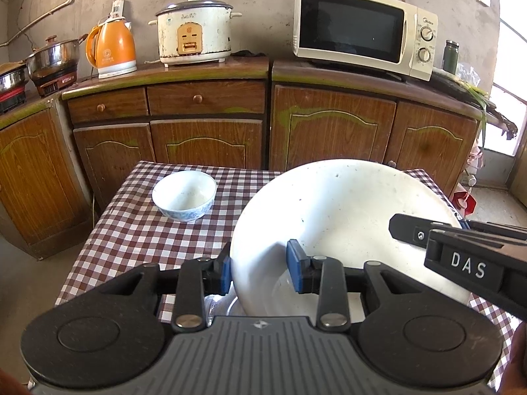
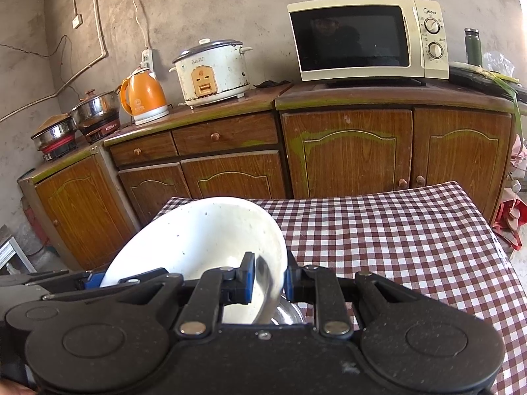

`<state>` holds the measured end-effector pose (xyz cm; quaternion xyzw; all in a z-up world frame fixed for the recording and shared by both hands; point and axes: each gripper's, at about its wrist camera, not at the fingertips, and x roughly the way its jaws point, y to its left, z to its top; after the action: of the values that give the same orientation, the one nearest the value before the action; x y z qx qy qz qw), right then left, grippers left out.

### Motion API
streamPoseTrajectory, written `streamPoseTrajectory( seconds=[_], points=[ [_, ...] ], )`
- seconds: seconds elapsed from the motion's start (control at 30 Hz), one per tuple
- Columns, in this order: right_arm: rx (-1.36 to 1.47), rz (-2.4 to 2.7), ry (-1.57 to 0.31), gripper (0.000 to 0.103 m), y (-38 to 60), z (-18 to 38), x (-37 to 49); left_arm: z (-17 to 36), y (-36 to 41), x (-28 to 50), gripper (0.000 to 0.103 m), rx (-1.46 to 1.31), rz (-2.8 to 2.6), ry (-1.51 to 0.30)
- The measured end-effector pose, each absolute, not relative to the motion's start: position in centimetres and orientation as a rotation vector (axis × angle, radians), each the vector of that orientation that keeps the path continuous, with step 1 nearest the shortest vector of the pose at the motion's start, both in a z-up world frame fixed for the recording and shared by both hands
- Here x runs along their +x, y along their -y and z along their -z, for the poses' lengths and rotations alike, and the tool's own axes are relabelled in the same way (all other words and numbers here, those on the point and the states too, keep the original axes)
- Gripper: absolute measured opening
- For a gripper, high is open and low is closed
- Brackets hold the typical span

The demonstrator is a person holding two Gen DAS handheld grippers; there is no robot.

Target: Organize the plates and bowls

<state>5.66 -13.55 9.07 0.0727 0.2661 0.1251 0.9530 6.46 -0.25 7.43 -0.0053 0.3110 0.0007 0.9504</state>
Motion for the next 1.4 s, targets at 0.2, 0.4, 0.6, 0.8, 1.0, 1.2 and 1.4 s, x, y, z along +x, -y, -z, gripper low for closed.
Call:
streamPoseTrajectory(
  seconds=[0.2,0.4,0.6,0.8,1.0,1.2,1.4],
  points=[
    [0.143,-0.255,-0.542,0.024,13.4,-8.7,5.5,-7.2,0.2,6.2,0.034,-0.012,-0.003,-0.633],
    [0.140,-0.256,-0.542,0.024,13.3,-8.5,5.3,-7.1,0.3,6.0,0.034,-0.015,-0.004,-0.630],
    [0.140,-0.258,-0.543,0.024,13.3,-8.5,5.3,-7.0,0.4,5.9,0.034,-0.009,-0.005,-0.627],
    [0.139,-0.259,-0.545,0.024,13.5,-8.4,5.2,-6.9,0.3,5.6,0.034,-0.010,-0.004,-0.627],
    [0.140,-0.262,-0.545,0.024,13.6,-8.4,5.2,-6.9,0.3,5.3,0.034,-0.011,-0.003,-0.623],
    [0.137,-0.261,-0.544,0.024,13.7,-8.3,4.8,-6.6,0.4,5.1,0.034,-0.012,0.000,-0.628],
    [0.134,-0.263,-0.548,0.024,13.7,-8.2,4.6,-6.4,0.3,4.9,0.034,-0.020,0.000,-0.633]
  ],
)
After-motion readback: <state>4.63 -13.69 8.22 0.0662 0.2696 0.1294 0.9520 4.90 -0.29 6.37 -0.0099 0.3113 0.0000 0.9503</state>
